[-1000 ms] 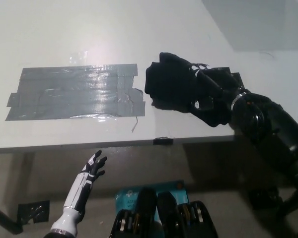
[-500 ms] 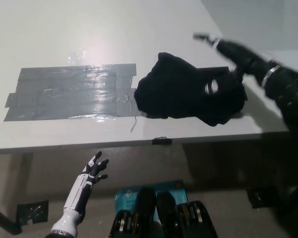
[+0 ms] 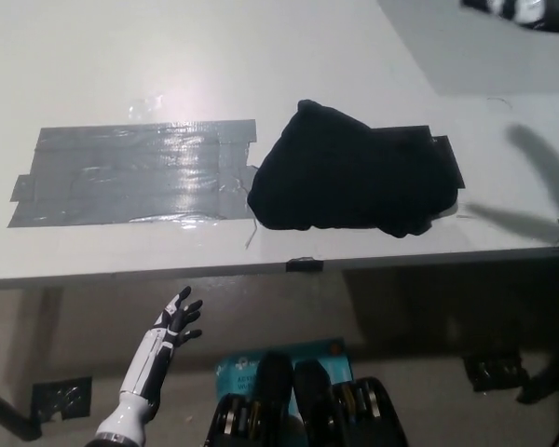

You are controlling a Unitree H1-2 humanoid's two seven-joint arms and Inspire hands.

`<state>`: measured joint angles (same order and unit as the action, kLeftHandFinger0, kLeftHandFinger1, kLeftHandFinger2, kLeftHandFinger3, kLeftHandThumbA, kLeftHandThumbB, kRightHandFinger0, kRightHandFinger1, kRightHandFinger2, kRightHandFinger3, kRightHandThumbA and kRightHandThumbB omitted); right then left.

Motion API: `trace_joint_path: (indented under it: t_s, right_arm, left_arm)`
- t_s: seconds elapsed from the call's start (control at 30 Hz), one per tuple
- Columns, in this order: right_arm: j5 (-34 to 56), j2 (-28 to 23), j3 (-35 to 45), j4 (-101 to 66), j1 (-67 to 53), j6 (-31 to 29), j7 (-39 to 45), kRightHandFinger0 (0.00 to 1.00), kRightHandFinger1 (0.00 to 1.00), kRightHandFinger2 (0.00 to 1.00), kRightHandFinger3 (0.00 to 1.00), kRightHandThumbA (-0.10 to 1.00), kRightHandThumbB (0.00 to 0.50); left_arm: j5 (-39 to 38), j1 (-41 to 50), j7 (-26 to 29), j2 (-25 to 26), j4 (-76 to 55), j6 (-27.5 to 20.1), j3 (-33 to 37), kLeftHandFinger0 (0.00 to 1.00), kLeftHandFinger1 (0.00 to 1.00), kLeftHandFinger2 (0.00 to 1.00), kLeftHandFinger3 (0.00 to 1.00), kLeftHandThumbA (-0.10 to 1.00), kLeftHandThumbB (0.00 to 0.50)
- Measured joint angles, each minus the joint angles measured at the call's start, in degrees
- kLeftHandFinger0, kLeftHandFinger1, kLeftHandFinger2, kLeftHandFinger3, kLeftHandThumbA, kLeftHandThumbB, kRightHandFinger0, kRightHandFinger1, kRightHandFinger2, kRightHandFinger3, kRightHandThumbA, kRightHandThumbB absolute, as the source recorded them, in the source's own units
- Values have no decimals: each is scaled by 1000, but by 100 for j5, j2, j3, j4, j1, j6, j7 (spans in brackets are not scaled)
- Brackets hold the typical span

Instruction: A person hands a black t-shirt to the robot and rhe robot picks it up with its right hand and places it on the black spot on the desk infron tof it

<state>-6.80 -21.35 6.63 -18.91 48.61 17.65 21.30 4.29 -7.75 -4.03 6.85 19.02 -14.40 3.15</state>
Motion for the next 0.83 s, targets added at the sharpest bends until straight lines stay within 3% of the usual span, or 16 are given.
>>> trace_joint_path:
  t_s: [0.17,0.37,0.43,0.5,0.57,0.63,0.7,0.73,0.83]
  right_arm:
    - [165,356,129,-1182,-1102,-17,-98,1000,1000,1000,1000,1000,427]
    - [373,1144,58,-1748,-3219,-228,-226,1000,1000,1000,1000,1000,401]
    - [430,1339,1,-1584,-3791,-391,-255,1000,1000,1000,1000,1000,344]
    - [474,1498,-59,-1257,-4255,-544,-269,1000,1000,1000,1000,1000,350]
    - [486,1586,-120,-841,-4578,-683,-285,1000,1000,1000,1000,1000,324]
    - [486,1621,-196,-332,-4800,-849,-308,1000,1000,1000,1000,1000,339]
    - [474,1652,-281,269,-4898,-1048,-334,1000,1000,1000,1000,1000,327]
    - [453,1656,-364,526,-4906,-1134,-343,1000,1000,1000,1000,1000,297]
    - [358,1651,-624,1094,-4915,-1349,-354,1000,1000,1000,1000,1000,328]
  left_arm:
    - [-2,-5,0,2,3,0,-2,919,1000,1000,1000,1000,500]
    - [-3,4,0,3,4,0,-3,930,1000,1000,1000,1000,500]
    - [-6,21,-2,3,1,-3,-2,950,1000,1000,1000,1000,500]
    - [-8,68,-2,4,2,-4,-2,976,1000,1000,1000,1000,500]
    - [-10,123,-5,-1,2,-5,2,1000,1000,1000,1000,1000,500]
    - [-22,188,-25,-19,2,-8,15,1000,1000,1000,1000,1000,500]
    - [-43,274,-54,-37,2,-18,27,1000,1000,1000,1000,1000,500]
    - [-56,316,-76,-41,2,-23,34,1000,1000,1000,1000,1000,500]
    - [-122,429,-157,-49,0,-23,68,1000,1000,1000,1000,1000,500]
